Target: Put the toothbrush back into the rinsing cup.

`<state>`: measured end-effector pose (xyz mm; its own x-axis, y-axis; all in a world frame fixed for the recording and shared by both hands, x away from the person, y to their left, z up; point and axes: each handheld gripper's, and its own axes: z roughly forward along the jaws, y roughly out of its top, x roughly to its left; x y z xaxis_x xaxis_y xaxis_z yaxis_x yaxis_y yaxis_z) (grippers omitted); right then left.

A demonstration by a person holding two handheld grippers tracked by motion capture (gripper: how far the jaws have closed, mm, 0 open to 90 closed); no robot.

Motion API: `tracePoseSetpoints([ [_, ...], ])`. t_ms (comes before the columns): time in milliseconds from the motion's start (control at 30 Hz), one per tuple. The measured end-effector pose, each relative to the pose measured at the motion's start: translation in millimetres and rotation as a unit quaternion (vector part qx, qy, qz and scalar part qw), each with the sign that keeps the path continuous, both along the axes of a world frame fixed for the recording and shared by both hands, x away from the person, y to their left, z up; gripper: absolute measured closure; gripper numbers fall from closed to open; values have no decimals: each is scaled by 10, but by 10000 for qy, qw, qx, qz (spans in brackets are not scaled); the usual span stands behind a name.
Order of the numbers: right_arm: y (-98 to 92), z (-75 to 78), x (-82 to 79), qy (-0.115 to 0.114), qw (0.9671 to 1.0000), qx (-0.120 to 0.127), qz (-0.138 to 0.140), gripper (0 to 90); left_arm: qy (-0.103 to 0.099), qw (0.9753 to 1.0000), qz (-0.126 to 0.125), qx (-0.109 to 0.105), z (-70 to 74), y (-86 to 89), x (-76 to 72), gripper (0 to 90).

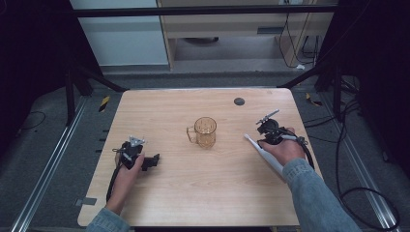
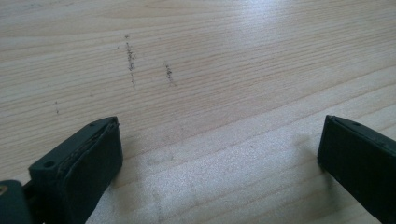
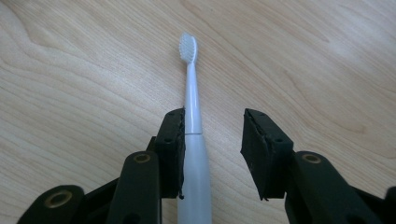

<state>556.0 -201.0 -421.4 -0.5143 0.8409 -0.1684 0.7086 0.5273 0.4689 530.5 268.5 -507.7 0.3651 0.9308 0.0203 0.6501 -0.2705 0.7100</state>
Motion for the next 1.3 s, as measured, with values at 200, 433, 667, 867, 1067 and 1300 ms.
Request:
tracePoseSetpoints([
  [200, 56, -9, 61, 205, 9998, -24, -50, 618, -1, 10000, 1, -1, 0, 0, 0, 0],
  [433, 99, -38, 124, 322, 9994, -101, -94, 607, -1, 10000, -4, 1, 0, -2, 1, 0],
  [667, 138, -139, 190, 484, 9986, -164, -152, 604, 4, 10000, -17, 6, 1, -5, 5, 0],
  [867, 138, -230, 229, 608, 9978, -166, -193, 613, 3, 10000, -20, 8, 1, -6, 5, 0],
  [1067, 164, -277, 241, 660, 9974, -231, -198, 611, 2, 10000, -25, 6, 1, -6, 6, 0],
  [1300, 157, -365, 237, 785, 9964, -247, -195, 602, 1, 10000, -32, 4, 0, -8, 8, 0],
])
